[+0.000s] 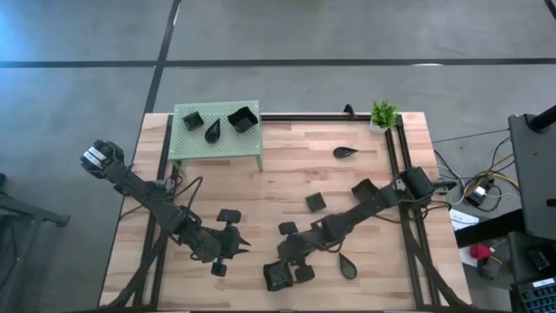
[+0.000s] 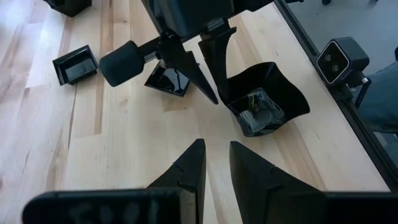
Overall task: Pick & Place Mini shaped plates
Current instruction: Stack the black distorted square plate on top of the black distorted square plate on the shelf
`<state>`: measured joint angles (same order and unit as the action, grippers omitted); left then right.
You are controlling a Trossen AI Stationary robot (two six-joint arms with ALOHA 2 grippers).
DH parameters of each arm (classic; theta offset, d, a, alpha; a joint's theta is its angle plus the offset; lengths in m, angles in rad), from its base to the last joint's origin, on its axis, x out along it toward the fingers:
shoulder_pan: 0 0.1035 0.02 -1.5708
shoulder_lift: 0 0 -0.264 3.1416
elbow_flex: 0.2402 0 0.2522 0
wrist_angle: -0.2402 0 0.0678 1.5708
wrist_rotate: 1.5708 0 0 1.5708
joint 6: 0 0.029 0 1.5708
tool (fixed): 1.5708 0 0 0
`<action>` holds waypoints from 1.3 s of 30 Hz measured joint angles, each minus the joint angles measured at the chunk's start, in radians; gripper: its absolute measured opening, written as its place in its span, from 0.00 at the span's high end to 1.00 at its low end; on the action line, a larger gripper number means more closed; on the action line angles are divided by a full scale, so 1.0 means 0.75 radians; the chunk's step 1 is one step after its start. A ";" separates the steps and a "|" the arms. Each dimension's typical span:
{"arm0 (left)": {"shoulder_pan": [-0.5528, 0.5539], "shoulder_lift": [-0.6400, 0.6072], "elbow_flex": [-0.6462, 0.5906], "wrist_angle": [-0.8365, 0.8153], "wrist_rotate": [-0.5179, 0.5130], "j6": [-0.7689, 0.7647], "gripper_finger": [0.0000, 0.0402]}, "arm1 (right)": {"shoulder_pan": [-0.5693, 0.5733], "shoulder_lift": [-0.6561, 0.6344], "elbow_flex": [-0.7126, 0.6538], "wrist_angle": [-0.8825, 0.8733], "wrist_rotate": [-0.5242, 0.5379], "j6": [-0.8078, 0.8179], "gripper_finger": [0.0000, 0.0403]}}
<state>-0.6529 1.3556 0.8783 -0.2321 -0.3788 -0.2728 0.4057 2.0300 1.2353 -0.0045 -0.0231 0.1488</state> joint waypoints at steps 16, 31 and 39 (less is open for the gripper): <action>0.000 0.000 0.000 0.000 0.000 -0.001 0.83 | -0.001 0.003 -0.013 -0.058 -0.005 0.062 0.87; 0.000 -0.001 0.000 0.000 0.000 0.002 0.83 | 0.000 -0.011 -0.012 -0.062 0.050 0.109 0.98; 0.001 -0.001 0.000 0.003 -0.080 0.043 0.83 | -0.024 -0.179 -0.012 -0.170 0.314 0.098 0.98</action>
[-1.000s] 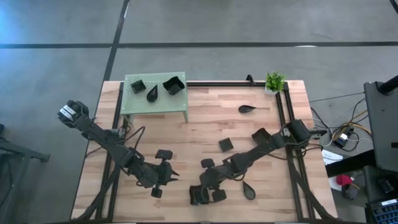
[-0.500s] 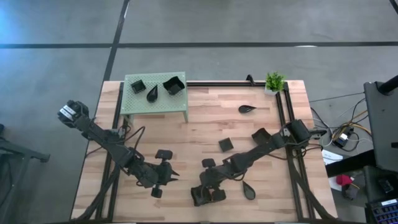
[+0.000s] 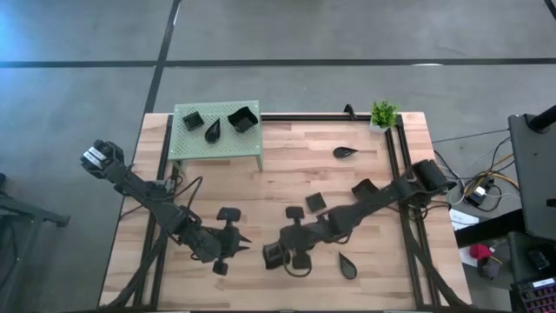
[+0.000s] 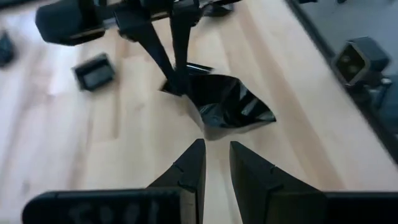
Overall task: Pick & Place Mini shaped plates
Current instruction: Stack the black distorted square plate on top of the black distorted square plate on the shelf
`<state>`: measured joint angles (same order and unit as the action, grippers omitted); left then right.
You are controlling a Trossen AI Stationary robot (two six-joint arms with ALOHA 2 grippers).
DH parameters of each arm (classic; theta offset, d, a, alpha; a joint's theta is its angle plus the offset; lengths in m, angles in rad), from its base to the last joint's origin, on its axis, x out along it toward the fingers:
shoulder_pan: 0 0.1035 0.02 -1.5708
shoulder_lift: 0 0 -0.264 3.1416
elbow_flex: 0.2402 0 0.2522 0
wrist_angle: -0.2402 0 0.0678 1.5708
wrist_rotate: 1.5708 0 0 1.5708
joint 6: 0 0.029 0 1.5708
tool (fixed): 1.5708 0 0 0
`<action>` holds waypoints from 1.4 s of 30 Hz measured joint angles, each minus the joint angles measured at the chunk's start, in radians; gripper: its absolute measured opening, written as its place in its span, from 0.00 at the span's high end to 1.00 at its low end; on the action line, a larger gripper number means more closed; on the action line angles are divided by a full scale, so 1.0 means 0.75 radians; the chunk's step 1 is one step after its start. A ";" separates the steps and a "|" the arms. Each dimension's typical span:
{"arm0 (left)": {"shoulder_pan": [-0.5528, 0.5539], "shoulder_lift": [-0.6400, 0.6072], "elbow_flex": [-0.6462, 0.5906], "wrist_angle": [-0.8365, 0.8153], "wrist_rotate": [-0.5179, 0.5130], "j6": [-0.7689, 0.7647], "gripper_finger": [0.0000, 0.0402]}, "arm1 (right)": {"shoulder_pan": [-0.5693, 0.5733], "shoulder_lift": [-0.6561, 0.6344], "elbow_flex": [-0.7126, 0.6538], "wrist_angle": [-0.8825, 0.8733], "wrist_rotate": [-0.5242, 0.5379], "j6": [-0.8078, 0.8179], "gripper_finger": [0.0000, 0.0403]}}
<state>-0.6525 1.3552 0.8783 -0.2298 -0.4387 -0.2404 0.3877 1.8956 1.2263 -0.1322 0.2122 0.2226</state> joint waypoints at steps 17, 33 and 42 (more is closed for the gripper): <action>0.086 0.007 0.000 0.132 -0.210 0.215 0.83 | -0.125 -0.052 0.061 0.002 0.040 -0.035 0.98; 0.183 0.012 0.001 0.038 -0.201 0.156 0.83 | -0.169 -0.052 0.192 -0.129 0.072 -0.078 0.98; 0.187 0.012 0.018 -0.095 -0.244 0.079 0.83 | -0.182 -0.052 0.214 -0.142 0.075 -0.113 0.98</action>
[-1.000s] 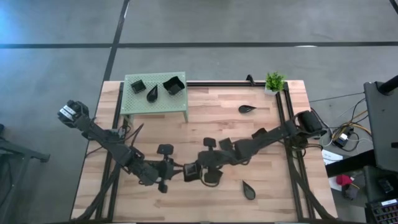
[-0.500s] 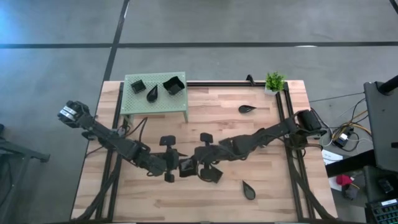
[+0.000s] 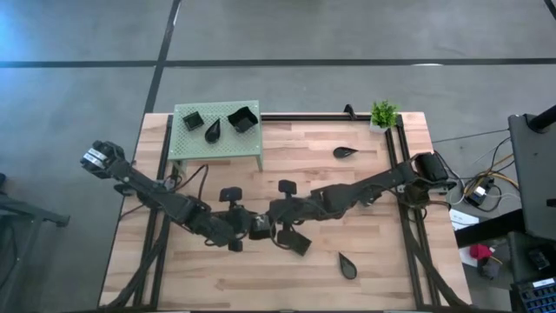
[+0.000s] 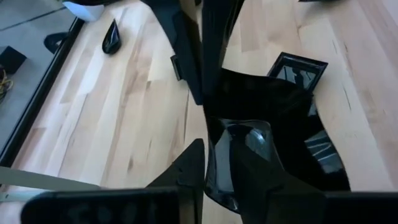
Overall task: Pick & Place Mini shaped plates
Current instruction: Stack the black distorted square plate on top of the black distorted square plate on the shelf
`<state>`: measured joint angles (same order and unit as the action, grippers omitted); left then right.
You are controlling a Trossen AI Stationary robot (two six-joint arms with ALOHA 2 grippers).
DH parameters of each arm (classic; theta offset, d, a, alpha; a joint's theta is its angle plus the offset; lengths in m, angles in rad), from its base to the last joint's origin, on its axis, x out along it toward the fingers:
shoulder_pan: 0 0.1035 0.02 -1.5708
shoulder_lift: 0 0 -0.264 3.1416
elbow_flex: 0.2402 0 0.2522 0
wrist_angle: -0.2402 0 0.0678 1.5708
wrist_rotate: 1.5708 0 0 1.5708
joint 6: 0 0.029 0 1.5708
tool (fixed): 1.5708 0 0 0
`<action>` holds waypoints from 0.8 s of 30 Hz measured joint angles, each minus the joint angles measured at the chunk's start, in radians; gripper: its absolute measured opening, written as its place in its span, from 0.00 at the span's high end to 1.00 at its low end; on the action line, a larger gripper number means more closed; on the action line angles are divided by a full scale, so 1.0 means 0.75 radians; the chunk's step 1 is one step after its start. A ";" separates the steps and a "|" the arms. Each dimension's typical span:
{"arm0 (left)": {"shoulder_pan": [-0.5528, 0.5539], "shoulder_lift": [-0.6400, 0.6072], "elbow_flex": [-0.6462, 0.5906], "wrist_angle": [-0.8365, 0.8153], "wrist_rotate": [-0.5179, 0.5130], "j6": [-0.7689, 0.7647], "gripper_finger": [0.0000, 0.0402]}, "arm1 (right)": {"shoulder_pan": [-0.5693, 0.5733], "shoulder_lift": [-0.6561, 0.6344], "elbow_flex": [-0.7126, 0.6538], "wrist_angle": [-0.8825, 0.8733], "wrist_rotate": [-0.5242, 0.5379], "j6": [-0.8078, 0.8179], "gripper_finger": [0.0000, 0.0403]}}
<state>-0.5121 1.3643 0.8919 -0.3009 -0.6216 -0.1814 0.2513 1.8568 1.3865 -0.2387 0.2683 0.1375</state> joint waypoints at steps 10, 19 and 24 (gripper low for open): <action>0.000 0.000 0.015 -0.008 0.000 0.020 0.99 | 0.000 0.000 0.000 0.004 -0.005 0.017 0.98; 0.001 0.000 0.015 -0.014 0.009 -0.009 1.00 | -0.001 0.000 0.000 0.008 -0.009 0.032 0.88; 0.001 -0.001 0.015 -0.016 0.015 -0.034 1.00 | -0.001 -0.020 -0.001 0.013 -0.009 0.036 0.77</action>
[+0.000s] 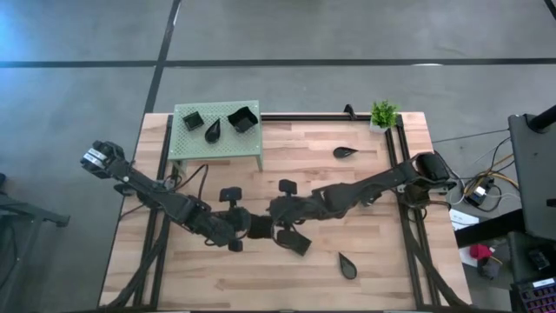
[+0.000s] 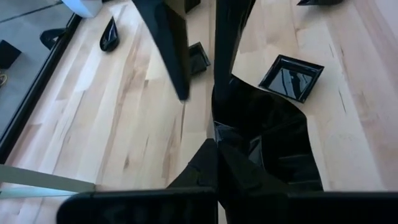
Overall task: Pick & Place Mini shaped plates
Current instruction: Stack the black distorted square plate on top of the black distorted square plate on the shelf
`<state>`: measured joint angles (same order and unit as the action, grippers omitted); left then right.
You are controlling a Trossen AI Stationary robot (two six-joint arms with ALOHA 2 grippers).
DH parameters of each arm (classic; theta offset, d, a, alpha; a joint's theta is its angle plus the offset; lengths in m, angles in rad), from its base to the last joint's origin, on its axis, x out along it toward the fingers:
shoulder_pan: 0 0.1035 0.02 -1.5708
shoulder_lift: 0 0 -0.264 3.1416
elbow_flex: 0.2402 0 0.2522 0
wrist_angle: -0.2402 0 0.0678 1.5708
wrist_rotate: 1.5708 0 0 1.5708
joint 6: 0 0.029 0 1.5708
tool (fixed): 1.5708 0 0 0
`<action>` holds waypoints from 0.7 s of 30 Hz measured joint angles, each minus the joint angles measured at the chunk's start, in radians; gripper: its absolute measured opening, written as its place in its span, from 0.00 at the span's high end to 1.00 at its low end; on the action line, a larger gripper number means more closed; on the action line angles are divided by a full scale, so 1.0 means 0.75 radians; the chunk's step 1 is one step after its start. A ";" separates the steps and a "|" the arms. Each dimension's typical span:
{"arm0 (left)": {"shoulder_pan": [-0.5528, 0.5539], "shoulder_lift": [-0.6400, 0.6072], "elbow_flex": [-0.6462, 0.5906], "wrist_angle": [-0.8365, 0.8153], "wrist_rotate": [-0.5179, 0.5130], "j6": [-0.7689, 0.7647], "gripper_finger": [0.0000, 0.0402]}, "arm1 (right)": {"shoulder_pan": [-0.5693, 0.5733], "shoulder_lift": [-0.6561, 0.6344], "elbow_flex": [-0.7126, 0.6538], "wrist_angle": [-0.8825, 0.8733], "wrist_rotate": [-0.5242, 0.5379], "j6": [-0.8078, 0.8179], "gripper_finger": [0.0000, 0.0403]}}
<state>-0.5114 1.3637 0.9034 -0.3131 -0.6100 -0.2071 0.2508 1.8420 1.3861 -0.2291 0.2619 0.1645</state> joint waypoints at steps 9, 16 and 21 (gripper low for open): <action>0.003 -0.025 0.031 -0.052 0.022 -0.076 1.00 | 0.008 -0.142 -0.001 -0.019 -0.001 -0.010 0.62; 0.067 -0.130 0.111 -0.167 0.022 -0.164 1.00 | 0.020 -0.301 -0.001 -0.135 -0.011 -0.010 0.59; 0.188 -0.255 0.173 -0.292 0.023 -0.179 1.00 | 0.027 -0.408 -0.001 -0.172 -0.012 -0.010 0.59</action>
<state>-0.3700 1.1728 1.0333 -0.5320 -0.5930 -0.3414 0.2710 1.5361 1.3853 -0.3584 0.2527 0.1570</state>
